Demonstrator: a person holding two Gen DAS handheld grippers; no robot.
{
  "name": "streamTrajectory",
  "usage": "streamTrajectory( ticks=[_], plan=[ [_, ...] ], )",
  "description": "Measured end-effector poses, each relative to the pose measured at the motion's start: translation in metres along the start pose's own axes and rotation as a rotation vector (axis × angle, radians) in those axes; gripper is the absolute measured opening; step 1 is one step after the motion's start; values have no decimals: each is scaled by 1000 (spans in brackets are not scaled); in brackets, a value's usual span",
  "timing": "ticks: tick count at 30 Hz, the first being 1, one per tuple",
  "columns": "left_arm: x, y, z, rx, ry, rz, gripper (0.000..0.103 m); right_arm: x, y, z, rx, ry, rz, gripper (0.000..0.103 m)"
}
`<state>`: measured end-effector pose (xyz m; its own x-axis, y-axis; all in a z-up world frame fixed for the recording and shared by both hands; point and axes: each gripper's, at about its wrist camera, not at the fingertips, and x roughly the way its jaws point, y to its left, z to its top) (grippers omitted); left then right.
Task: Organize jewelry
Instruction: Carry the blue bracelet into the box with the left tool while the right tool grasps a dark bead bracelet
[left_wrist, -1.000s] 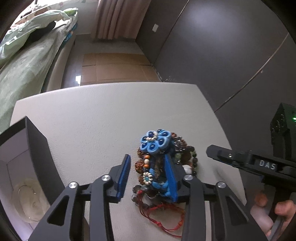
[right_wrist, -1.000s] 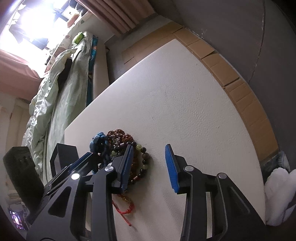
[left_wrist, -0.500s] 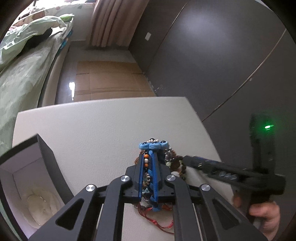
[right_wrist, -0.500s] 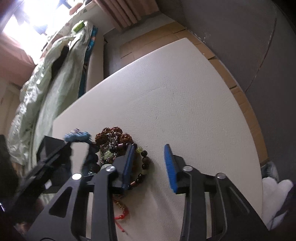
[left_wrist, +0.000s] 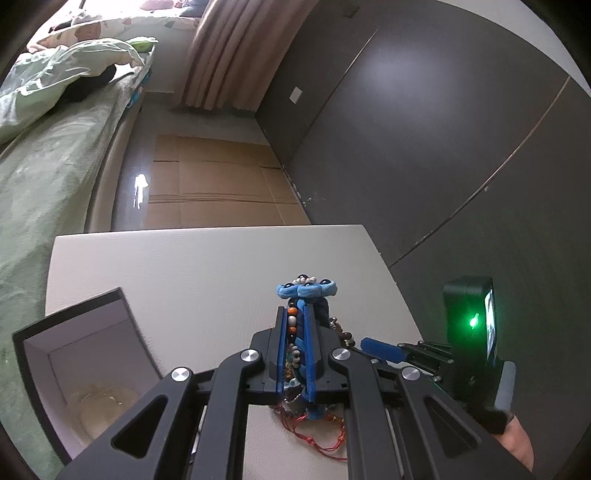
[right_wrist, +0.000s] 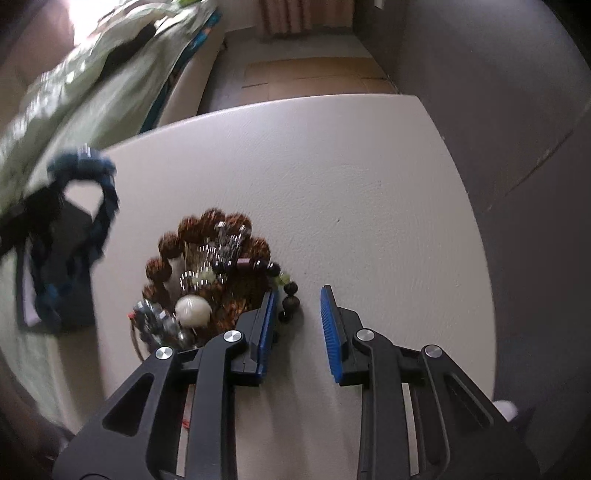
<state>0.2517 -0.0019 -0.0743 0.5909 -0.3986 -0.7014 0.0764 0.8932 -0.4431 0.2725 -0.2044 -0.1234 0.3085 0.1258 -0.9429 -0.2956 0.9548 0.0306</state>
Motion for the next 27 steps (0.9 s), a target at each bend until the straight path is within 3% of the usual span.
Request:
streamTrajectory(
  ticks=[4,6,12,18,27],
  plan=[
    [-6,4,-2,-9,-8,8,6,2,8,-4,-43,-7,-45,25],
    [-9,5,-4,-14,-11,15,6,2,3,-4,-21,-13,-32,10],
    [-23,8,-8,-27,-32,14,6,-4,-15,-3,76,-37,53,10],
    [-49,13,-12,-39,-75,7,6,-41,-30,-8,161,-152,188,10],
    [-80,21,-22,-55,-120,17,6,-81,-10,-15,170,-293,342,10]
  ],
)
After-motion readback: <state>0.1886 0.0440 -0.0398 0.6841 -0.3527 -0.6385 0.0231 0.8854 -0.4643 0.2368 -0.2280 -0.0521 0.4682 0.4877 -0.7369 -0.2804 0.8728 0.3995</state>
